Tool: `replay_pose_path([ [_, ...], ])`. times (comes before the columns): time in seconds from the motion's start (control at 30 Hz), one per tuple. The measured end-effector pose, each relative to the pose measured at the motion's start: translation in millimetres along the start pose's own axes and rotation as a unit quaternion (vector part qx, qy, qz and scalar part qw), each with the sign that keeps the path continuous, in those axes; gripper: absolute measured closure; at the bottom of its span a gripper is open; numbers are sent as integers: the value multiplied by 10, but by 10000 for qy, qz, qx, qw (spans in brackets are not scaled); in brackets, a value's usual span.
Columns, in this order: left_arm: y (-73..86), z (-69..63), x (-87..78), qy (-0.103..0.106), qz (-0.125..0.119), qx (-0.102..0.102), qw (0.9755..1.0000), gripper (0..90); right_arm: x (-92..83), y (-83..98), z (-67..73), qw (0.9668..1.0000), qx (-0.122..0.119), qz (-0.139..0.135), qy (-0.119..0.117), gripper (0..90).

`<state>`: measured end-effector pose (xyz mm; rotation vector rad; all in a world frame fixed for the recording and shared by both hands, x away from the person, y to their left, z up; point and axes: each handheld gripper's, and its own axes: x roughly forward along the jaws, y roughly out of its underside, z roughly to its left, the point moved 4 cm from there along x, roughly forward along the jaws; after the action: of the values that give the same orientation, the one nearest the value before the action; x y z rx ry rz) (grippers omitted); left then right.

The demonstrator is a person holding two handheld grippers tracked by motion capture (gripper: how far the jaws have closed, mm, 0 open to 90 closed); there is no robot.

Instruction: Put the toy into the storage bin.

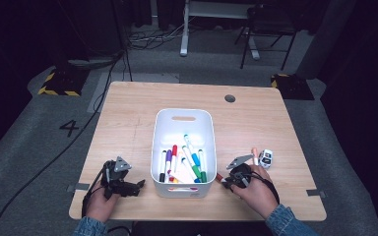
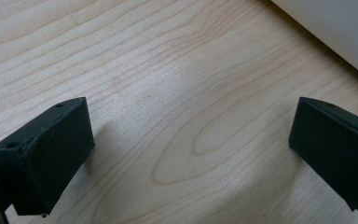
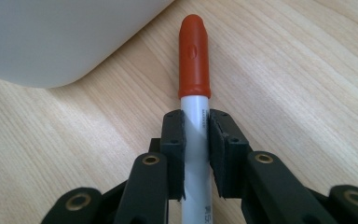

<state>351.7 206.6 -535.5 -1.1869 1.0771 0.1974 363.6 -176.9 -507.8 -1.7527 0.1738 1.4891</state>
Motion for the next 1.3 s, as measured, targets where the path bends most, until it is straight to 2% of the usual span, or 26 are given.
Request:
replay_pose_path([
  [0.03,0,-1,3,-12,-21,-5,10000,0,-1,-1,8,10000,92,-3,-25,770],
  [0.1,0,-1,3,-18,-24,-5,10000,0,-7,4,5,9999,115,28,-33,771],
  [0.43,0,-1,4,-18,-27,-6,10000,0,-123,-28,-53,9998,142,-84,-92,771],
  [0.7,0,-1,4,-15,-27,-7,10000,0,-341,-125,-87,9994,187,-258,-126,771],
  [0.93,0,-1,2,0,-15,-1,10000,0,-564,-227,-130,9986,186,-422,-254,771],
  [1.0,0,-1,0,-1,1,0,10000,0,-624,-257,-125,9983,266,-451,-261,771],
  [1.03,0,-1,2,0,-15,-1,10000,0,-648,-270,-137,9983,194,-488,-249,771],
  [1.3,0,-1,2,2,-16,-3,10000,0,-883,-394,-160,9972,177,-686,-241,771],
])
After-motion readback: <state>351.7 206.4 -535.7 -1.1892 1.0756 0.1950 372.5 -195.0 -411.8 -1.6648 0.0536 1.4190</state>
